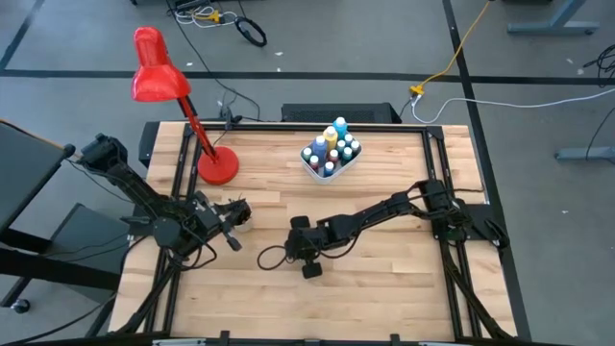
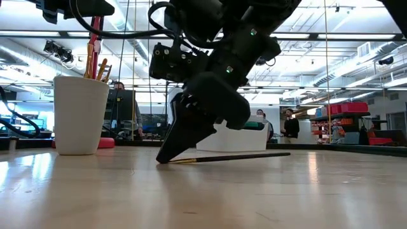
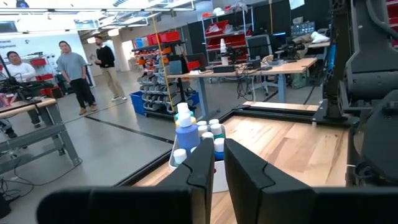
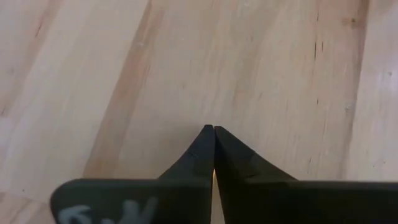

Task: Pick & Place Paint Supplies
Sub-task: Put the gold paint brush into the white cup

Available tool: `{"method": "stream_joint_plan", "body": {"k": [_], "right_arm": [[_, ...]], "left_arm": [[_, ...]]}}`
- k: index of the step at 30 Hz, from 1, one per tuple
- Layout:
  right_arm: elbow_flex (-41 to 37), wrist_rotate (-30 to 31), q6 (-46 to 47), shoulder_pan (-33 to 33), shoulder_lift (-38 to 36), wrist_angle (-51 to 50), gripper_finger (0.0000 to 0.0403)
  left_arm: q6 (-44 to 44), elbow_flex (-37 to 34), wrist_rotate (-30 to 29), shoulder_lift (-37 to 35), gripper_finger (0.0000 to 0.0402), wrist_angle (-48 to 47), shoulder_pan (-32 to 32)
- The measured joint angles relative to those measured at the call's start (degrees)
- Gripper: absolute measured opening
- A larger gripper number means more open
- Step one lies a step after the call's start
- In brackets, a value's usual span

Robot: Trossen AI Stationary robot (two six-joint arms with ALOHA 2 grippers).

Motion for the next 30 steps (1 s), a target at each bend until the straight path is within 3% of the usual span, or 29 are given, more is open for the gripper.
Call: {"method": "stream_joint_plan", "body": {"k": [6, 11, 15, 22, 30], "right_arm": [[-0.55, -1.79, 3.13, 0.47, -2.87, -2.61, 0.0002], [-0.3, -1.54, 4.12, 1.56, -10.81, -2.88, 0.0001], [-0.33, 4.12, 2.13, 3.67, -18.32, -5.07, 0.0001], [-0.28, 13.59, -3.98, 9.15, -31.48, -5.9, 0.0001], [-0.15, 16.05, -6.15, 12.76, -38.6, -5.79, 0.0]], "left_arm": [[-1.03, 0.0, 0.63, 0.0, 0.0045, 0.0, 0.02], [-2.57, 0.0, 8.48, 0.0, 0.0045, 0.0, 0.02], [-3.41, 0.0, 13.95, 0.0, 0.0045, 0.2, 0.02], [-1.37, 0.0, 18.02, 0.0, 0.0045, 0.51, 0.02], [0.01, 0.0, 29.64, 0.0, 0.0063, 0.52, 3.79]]}}
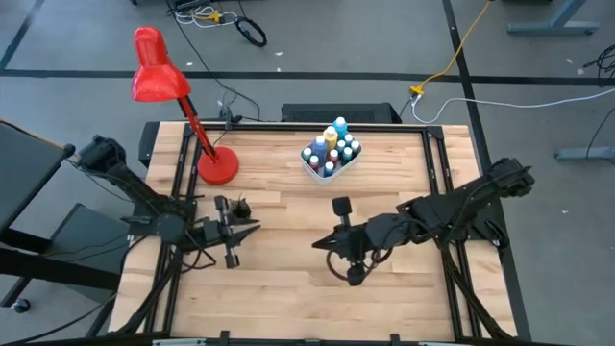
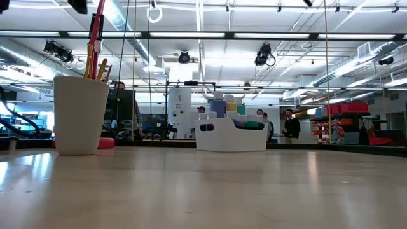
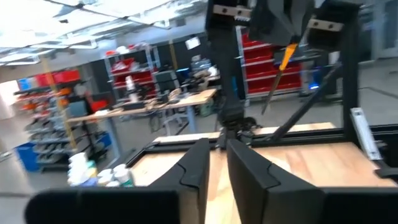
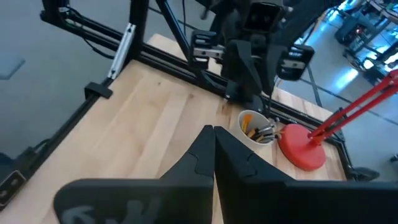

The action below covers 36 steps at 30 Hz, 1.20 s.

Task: Pick & Place Paint Supplies
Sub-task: Put the gold paint brush into the white cup

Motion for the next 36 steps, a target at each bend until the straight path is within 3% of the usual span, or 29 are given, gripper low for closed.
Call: {"method": "stream_joint_plan", "body": {"k": [8, 14, 17, 27, 36], "right_arm": [[-0.04, 3.77, 1.06, 0.31, -0.02, -3.38, 0.0], [-0.04, 1.43, -1.12, -1.06, 0.55, 4.47, 0.0], [-0.04, 1.38, -1.63, -2.52, 1.09, 7.63, 0.0], [-0.02, -1.72, -2.13, -6.39, 2.81, 11.66, 0.0], [-0.02, -3.71, -3.36, -6.51, 2.83, 13.09, 0.0]], "left_arm": [[-4.42, 0.0, 9.98, 0.28, 0.0146, -0.76, 7.28], [-6.91, 0.6, 26.41, 2.29, 0.0188, -0.23, 14.0], [-9.51, 3.48, 31.1, 5.43, 0.0194, 0.31, 16.92], [-3.09, 16.22, 31.94, 16.7, 0.0192, -0.71, 18.94], [-1.91, 23.41, 31.89, 19.97, 0.0191, -4.74, 18.94]]}}
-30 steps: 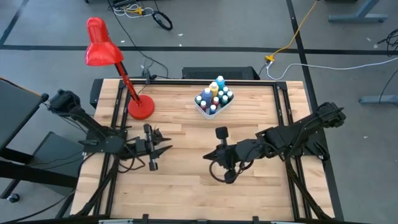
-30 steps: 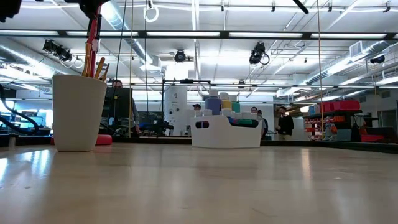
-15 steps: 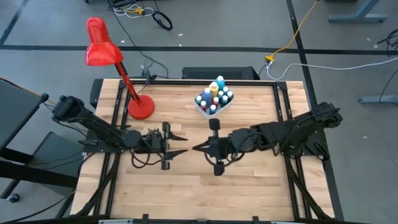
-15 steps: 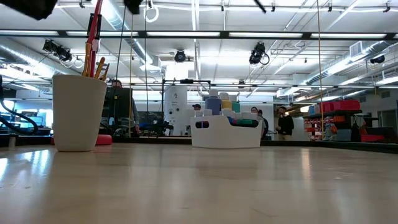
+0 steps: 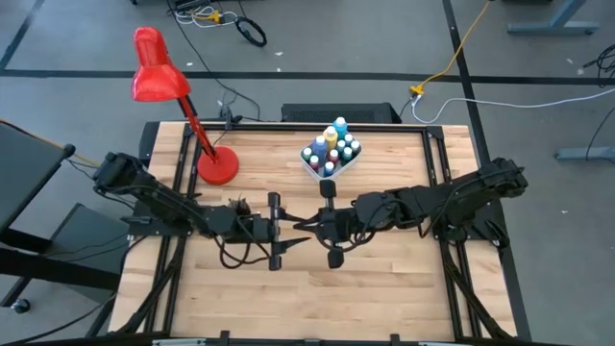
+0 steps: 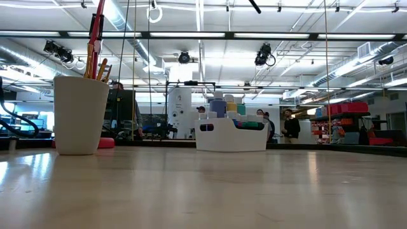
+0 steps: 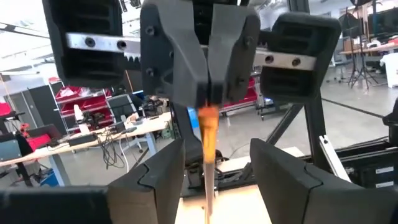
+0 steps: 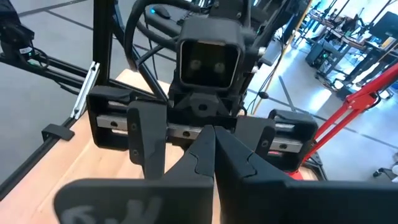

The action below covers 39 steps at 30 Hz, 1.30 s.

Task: Pick & Place Paint Supplies
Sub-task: Put the gold paint brush into the white cup

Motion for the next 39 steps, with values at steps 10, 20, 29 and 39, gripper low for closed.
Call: {"method": "stream_joint_plan", "body": {"k": [10, 20, 29, 39], "right_arm": [[0.0, -0.02, -1.44, 0.0, 0.0, 0.47, 0.0], [0.0, 0.34, -1.19, 0.02, 0.0, 0.21, 0.0005], [0.0, 3.52, 2.37, 0.71, 0.0, -4.33, 0.0073], [0.0, 6.45, 19.44, 1.01, 0.0, -18.87, 0.0143]], "left_arm": [[0.29, 0.68, -0.17, 0.0, 0.0143, -0.04, 0.0], [0.68, 0.66, -0.46, 0.0, 0.002, -0.1, 0.02], [-0.04, 0.62, -11.61, 0.0, 0.002, -4.26, -0.7], [-3.43, 0.55, -23.26, -3.39, 0.0023, -16.24, -4.17]]}}
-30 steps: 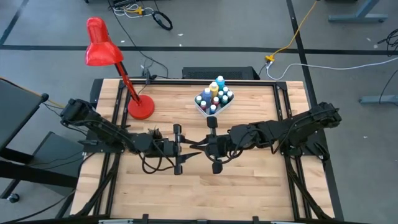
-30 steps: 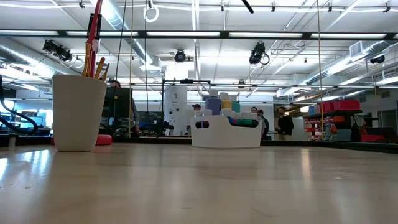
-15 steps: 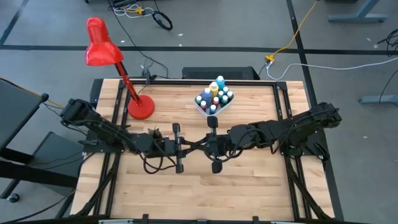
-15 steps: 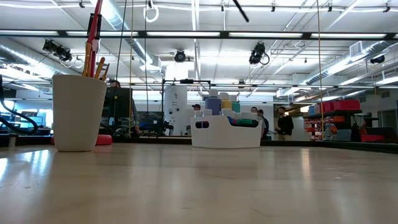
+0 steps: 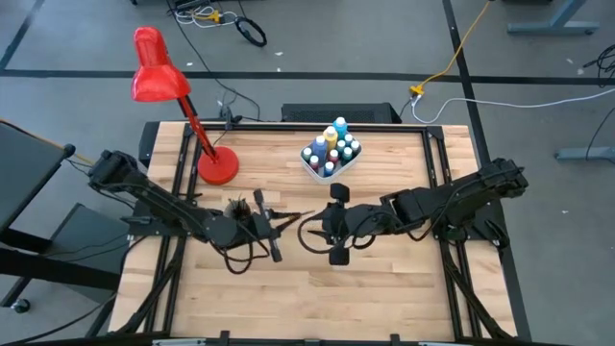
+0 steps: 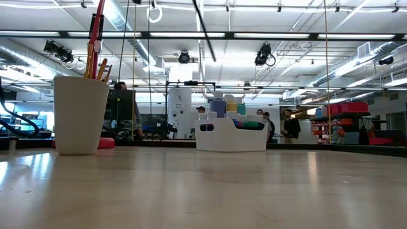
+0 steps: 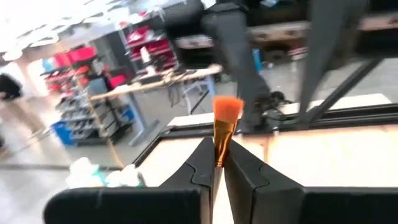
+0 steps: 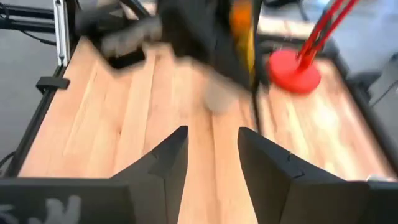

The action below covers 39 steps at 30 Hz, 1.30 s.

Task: Pick & Place Paint Supplies
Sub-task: Put the gold paint brush into the white cup

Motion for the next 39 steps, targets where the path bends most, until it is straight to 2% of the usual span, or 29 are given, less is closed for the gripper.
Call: {"method": "stream_joint_plan", "body": {"k": [4, 13, 19, 23, 28, 34, 39], "right_arm": [[-1.48, -0.05, 5.02, 0.02, 0.0, -1.66, 0.0151], [-8.18, 0.07, 3.56, 0.02, 0.04, 3.85, 0.0143], [-9.55, 0.06, 3.34, 0.02, 0.02, 4.97, 0.0141], [-9.55, 0.09, 3.34, 0.02, 0.02, 5.49, 0.0141], [-9.55, 0.1, 3.31, 0.02, 0.02, 5.61, 0.0141], [-9.55, 0.06, 3.29, 0.02, 0.02, 6.65, 0.0141], [-9.55, 0.04, 3.27, 0.02, 0.02, 8.13, 0.0141]], "left_arm": [[-4.84, 0.0, -2.05, -6.13, 0.0021, -9.75, -1.66], [-23.19, -0.02, 2.45, -25.1, 0.0022, -42.67, -3.01], [-26.93, 0.04, 2.47, -34.6, 0.0022, -53.11, -3.02], [-31.48, 0.04, 5.25, -38.75, 0.0022, -60.91, -3.02], [-32.11, -0.02, 5.86, -41.97, 0.0026, -67.36, -3.01], [-32.17, 0.04, 8.81, -45.97, 0.0024, -69.23, -3.02], [-38.67, 0.04, 8.84, -47.36, 0.0027, -79.48, -3.02]]}}
